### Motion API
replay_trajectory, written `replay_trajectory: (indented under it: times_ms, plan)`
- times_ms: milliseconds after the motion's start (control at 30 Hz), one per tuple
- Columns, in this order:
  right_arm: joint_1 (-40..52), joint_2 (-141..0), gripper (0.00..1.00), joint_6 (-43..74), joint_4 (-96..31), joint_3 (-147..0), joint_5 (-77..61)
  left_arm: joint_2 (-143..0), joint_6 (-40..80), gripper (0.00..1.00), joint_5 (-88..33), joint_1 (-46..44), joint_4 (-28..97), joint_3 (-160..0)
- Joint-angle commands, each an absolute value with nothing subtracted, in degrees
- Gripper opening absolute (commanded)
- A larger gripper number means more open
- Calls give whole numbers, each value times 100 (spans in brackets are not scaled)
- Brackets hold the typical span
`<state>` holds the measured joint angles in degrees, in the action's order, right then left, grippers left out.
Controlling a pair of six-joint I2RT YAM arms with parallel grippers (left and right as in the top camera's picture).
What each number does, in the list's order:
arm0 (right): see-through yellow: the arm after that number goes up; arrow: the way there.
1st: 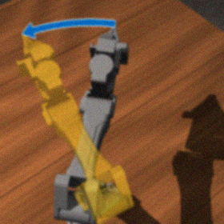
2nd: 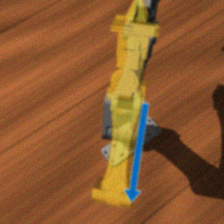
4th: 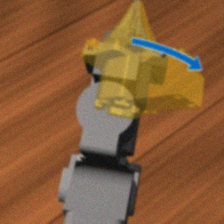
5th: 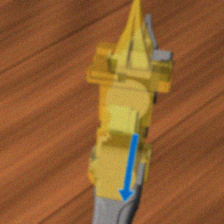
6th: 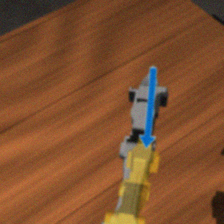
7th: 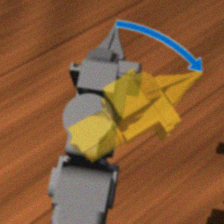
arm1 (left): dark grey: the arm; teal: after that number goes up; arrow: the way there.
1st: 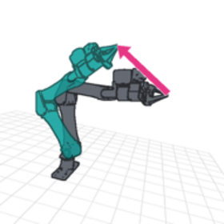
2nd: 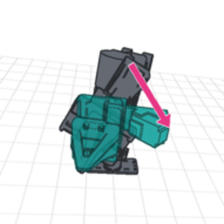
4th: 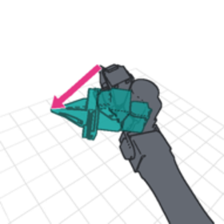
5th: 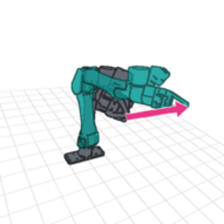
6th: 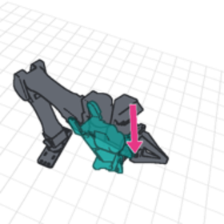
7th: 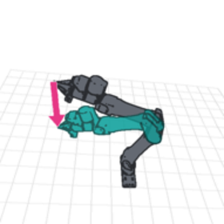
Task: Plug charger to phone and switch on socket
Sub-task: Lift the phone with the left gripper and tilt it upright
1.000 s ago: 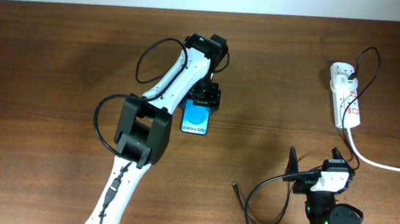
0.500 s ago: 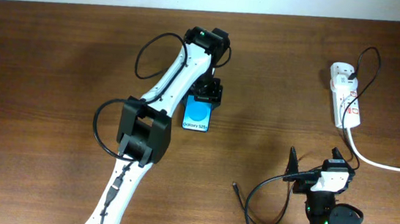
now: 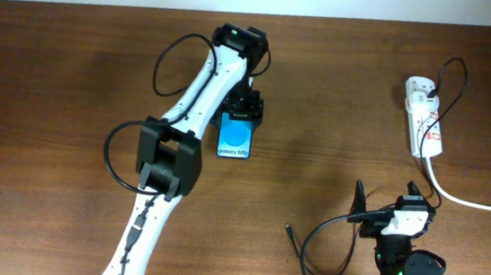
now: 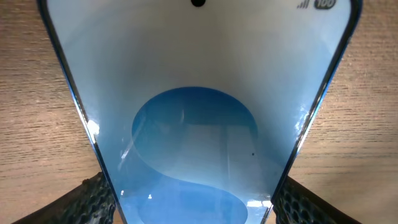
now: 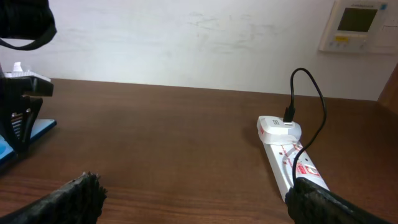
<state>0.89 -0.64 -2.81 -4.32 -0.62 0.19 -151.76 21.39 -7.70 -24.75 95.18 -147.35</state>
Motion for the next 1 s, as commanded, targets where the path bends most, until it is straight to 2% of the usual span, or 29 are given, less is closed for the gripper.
replay_trajectory:
  times_ms: [0, 300, 533, 967]
  plan:
    - [121, -25, 98, -252, -471, -32, 51, -15203, 2088, 72, -1173, -2261, 9598, -14899]
    - [121, -25, 98, -252, -471, -32, 51, -15203, 1653, 71, -2233, -1852, 9675, -14899]
    - [121, -25, 98, -252, -471, -32, 51, -15203, 919, 71, -4399, -1551, 9675, -14899]
    - [121, -25, 98, -252, -471, -32, 51, -15203, 589, 72, -6890, -1142, 9677, -14899]
